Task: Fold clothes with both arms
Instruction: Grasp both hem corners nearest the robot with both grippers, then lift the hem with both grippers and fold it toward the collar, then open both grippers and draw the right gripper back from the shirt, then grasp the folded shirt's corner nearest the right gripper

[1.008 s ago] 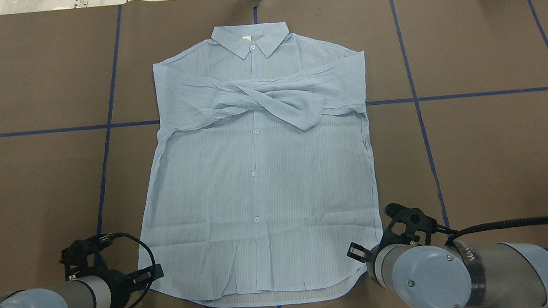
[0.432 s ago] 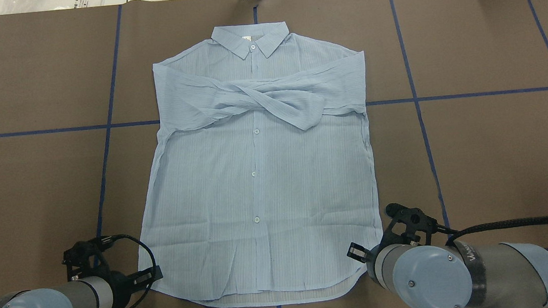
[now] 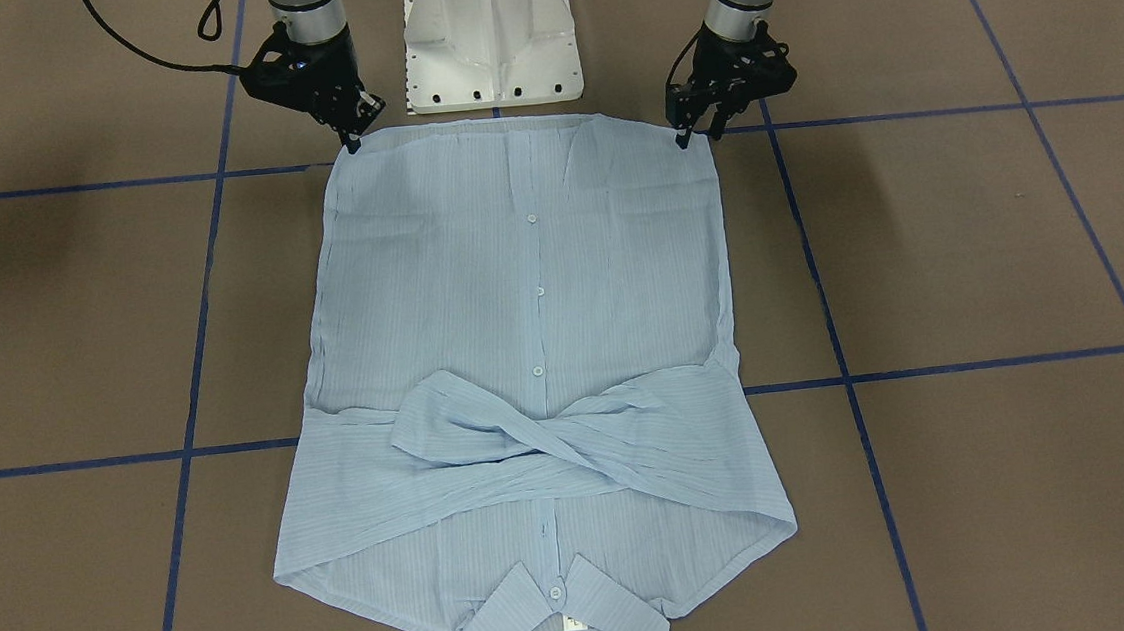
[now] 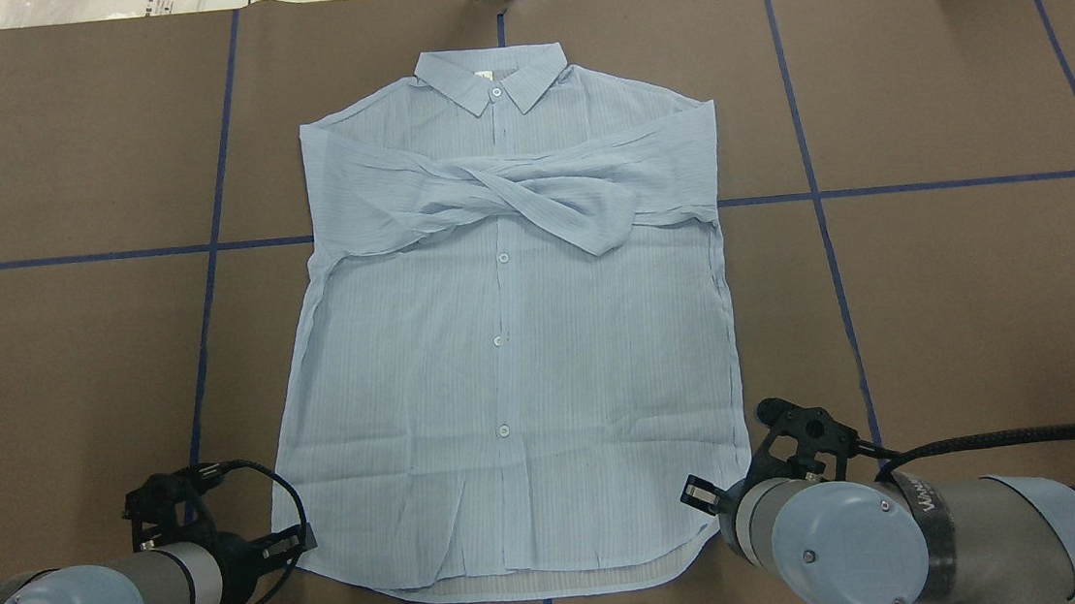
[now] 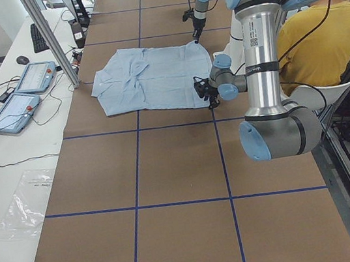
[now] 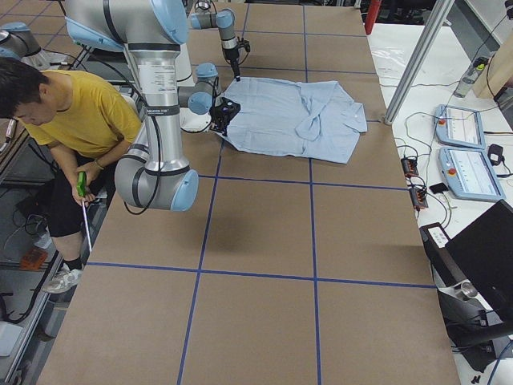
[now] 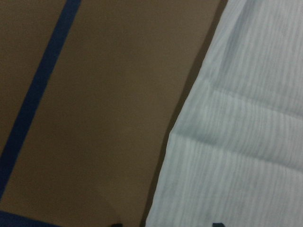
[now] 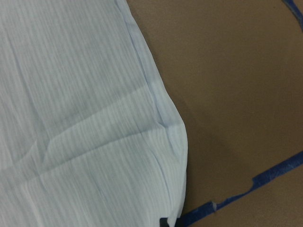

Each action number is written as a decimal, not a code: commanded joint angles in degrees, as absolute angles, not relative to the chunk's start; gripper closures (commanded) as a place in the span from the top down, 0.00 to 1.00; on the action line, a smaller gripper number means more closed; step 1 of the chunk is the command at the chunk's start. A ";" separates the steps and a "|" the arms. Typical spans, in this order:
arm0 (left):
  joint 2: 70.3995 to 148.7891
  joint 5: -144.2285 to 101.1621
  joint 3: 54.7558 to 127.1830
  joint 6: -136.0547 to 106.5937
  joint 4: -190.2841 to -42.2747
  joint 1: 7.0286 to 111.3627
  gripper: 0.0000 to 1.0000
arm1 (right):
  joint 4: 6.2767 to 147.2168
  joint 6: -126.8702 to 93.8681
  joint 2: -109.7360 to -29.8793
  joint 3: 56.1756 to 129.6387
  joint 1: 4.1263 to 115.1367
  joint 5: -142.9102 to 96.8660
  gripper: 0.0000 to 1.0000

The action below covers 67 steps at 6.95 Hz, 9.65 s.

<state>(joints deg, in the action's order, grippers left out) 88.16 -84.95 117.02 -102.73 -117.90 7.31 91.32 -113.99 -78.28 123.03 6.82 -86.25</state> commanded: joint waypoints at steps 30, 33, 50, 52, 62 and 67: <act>88.04 -95.76 141.25 -106.98 -109.25 14.98 0.00 | 91.93 -114.70 -88.95 139.75 9.47 -84.91 0.00; 105.50 -101.16 124.08 -93.99 -108.11 31.24 0.00 | 92.02 -102.88 -73.35 127.32 26.90 -95.28 0.00; 125.33 -99.14 67.85 -74.10 -135.79 48.52 0.34 | 63.72 -79.89 -44.56 61.17 49.04 -103.19 0.37; 126.12 -99.14 68.29 -73.48 -135.53 48.60 0.47 | 59.79 -80.85 -45.52 62.13 49.13 -103.10 0.68; 122.61 -99.14 74.27 -73.56 -135.09 48.60 0.50 | 50.45 -108.28 -77.79 96.26 31.73 -97.03 0.83; 121.99 -99.05 74.62 -73.56 -135.09 48.60 0.50 | 50.54 -108.02 -76.20 95.45 33.58 -97.65 0.00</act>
<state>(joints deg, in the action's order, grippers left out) 122.25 -99.06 74.61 -73.56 -135.09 48.60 50.53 -108.17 -76.31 95.43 33.26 -97.48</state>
